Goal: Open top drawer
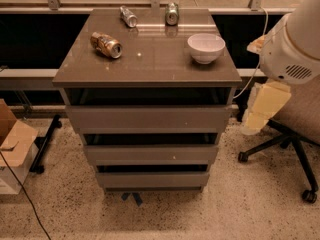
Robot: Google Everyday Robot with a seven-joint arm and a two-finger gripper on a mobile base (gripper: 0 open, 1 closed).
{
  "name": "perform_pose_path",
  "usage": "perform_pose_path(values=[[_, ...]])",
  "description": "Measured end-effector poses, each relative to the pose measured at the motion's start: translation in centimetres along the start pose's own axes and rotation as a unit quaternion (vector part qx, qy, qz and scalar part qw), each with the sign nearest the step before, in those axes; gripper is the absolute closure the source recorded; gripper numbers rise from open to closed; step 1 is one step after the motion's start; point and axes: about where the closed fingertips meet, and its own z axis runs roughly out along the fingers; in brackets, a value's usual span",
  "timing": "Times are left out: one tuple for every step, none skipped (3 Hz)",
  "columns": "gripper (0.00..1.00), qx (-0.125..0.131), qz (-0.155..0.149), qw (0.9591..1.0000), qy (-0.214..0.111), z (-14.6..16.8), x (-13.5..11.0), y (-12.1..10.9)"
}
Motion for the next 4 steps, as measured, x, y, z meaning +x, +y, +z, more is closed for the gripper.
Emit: perform_pose_path(values=[[0.0, 0.004, -0.005, 0.9995, -0.032, 2.4, -0.7, -0.5], [0.0, -0.011, -0.007, 0.9979, -0.064, 4.7, -1.0, -0.6], [0.0, -0.011, -0.007, 0.9979, -0.064, 4.7, -1.0, -0.6], [0.0, -0.006, 0.0, 0.9977, -0.067, 7.1, -1.6, -0.2]])
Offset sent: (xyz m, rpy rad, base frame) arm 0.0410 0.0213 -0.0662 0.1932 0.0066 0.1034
